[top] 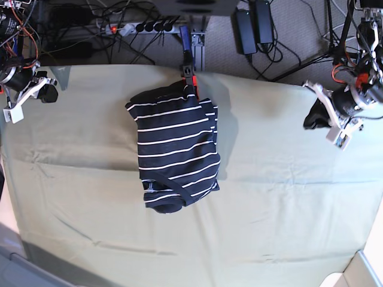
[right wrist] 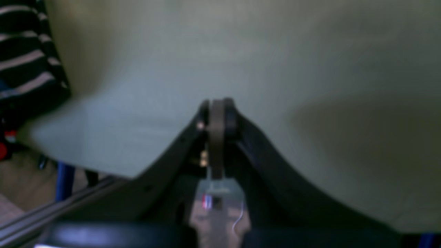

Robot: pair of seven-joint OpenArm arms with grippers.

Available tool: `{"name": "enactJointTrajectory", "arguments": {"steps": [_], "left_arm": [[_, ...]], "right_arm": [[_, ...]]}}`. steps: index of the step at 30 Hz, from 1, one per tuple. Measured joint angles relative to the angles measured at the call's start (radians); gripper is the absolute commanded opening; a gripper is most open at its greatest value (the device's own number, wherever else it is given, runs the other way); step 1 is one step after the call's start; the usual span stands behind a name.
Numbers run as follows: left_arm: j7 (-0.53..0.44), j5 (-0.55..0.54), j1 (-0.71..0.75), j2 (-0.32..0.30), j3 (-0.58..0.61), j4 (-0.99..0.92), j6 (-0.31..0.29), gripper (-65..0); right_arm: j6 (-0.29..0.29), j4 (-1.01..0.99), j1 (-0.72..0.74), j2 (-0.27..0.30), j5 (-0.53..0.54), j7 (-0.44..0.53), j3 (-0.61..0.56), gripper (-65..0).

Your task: Fold the T-shirt properly

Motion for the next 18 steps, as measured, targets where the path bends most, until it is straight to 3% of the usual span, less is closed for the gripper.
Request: {"name": "enactJointTrajectory", "arguments": {"steps": [5, 13, 18], "left_arm": [[0.014, -0.021, 0.164, 0.005, -0.093, 0.065, 0.000, -65.0], [0.014, -0.003, 0.367, 0.012, -0.099, 0.063, 0.000, -65.0], [0.010, -0.010, 0.431, 0.053, -0.098, -0.048, 0.002, -65.0]], "right_arm": [[0.000, 0.000, -0.071, 0.001, 0.014, -0.003, 0.000, -65.0], [0.000, 0.003, -0.187, 0.002, 0.029, -0.006, 0.000, -65.0], [0.000, 0.004, -0.294, -0.009, 0.009, -0.009, 0.000, -65.0]]}}
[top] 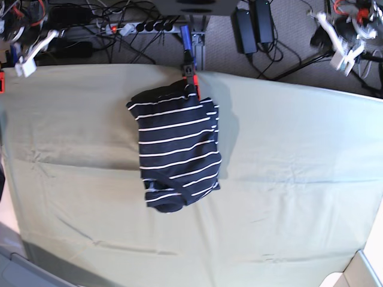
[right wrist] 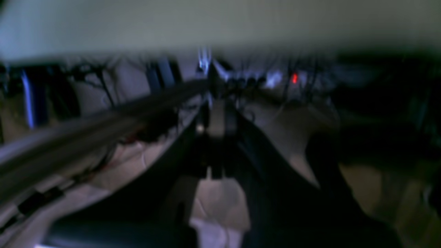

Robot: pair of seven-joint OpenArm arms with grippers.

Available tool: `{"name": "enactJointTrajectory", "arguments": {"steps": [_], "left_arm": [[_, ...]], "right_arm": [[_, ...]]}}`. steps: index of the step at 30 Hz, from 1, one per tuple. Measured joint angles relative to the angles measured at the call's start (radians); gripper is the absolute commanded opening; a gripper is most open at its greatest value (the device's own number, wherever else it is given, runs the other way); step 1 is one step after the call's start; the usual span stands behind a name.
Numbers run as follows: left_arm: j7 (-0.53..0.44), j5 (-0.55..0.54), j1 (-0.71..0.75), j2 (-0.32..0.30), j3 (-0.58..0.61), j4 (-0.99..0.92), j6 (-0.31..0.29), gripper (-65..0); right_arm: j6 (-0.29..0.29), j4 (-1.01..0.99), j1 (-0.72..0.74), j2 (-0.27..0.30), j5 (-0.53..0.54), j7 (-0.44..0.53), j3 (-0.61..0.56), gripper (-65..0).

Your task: Fold the T-shirt properly

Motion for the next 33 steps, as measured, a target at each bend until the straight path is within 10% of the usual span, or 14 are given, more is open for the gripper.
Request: {"name": "enactJointTrajectory", "arguments": {"steps": [18, 33], "left_arm": [[-0.067, 0.172, -0.239, 0.027, 0.453, -0.708, 0.200, -65.0], [-0.064, 0.238, -0.613, 0.194, 0.538, -1.215, 0.220, -65.0]], "right_arm": [[-0.003, -0.143, -0.098, -0.122, -0.169, 0.043, -0.198, -65.0], [-0.030, -0.687, 0.247, -0.124, -0.284, 0.060, -0.409, -65.0]]}}
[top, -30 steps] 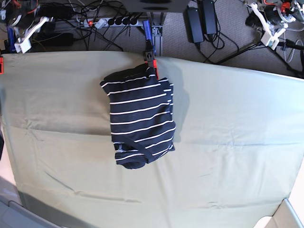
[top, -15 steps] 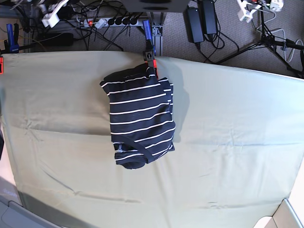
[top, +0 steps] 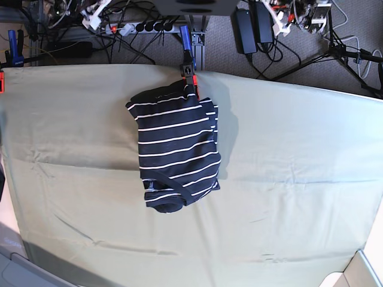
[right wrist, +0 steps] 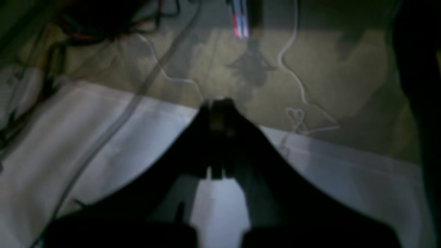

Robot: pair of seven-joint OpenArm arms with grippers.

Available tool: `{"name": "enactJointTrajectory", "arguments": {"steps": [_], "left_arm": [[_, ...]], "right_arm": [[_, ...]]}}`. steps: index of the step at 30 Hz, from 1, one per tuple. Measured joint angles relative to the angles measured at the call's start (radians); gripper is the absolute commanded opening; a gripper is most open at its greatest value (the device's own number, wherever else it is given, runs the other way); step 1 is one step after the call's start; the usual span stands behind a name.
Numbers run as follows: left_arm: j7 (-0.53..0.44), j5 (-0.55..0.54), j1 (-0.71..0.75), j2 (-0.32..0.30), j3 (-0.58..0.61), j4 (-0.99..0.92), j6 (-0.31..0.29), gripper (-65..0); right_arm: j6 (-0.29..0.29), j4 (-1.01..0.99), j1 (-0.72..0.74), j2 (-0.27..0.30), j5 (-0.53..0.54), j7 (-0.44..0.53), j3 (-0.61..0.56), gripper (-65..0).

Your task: Fold the T-shirt properly

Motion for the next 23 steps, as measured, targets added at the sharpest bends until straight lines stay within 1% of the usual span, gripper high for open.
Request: {"name": "enactJointTrajectory", "arguments": {"steps": [2, 4, 6, 8, 12, 16, 20, 23], "left_arm": [[-0.016, 0.043, -0.049, 0.013, 0.000, -0.043, 0.023, -65.0], [-0.019, 0.063, -0.090, 0.020, 0.000, -0.079, 0.031, -65.0], [-0.018, 0.063, -0.126, 0.025, 0.000, -0.106, 0.031, -65.0], [-0.028, 0.064, -0.153, 0.027, 0.000, -0.128, 0.031, -65.0], [-0.027, 0.062, -0.204, 0.036, -0.001, -0.141, 0.033, -65.0], [-0.030, 0.061, -0.216, 0.042, -0.001, -0.141, 0.033, -65.0], [-0.034, 0.066, -0.203, 0.041, -0.001, -0.144, 0.033, -65.0], [-0.074, 0.059, -0.203, 0.041, -0.001, -0.144, 0.033, -65.0]], "right_arm": [[0.000, -0.030, 0.047, -0.005, -0.007, 0.003, 0.000, -65.0], [-0.003, -0.062, 0.092, -0.014, -0.038, 0.003, 0.000, -65.0], [-0.008, -0.088, 0.127, -0.028, -0.072, 0.004, 0.000, -65.0], [-0.010, -0.106, 0.153, -0.039, -0.080, 0.006, 0.000, -65.0], [-0.010, -0.120, 0.187, -0.044, -0.108, 0.029, 0.000, -65.0], [-0.010, -0.120, 0.201, -0.045, -0.114, 0.017, 0.000, -65.0], [-0.010, -0.119, 0.200, -0.056, -0.113, -0.003, 0.000, -65.0], [-0.010, -0.119, 0.197, -0.061, -0.084, 0.019, 0.000, -65.0]]}}
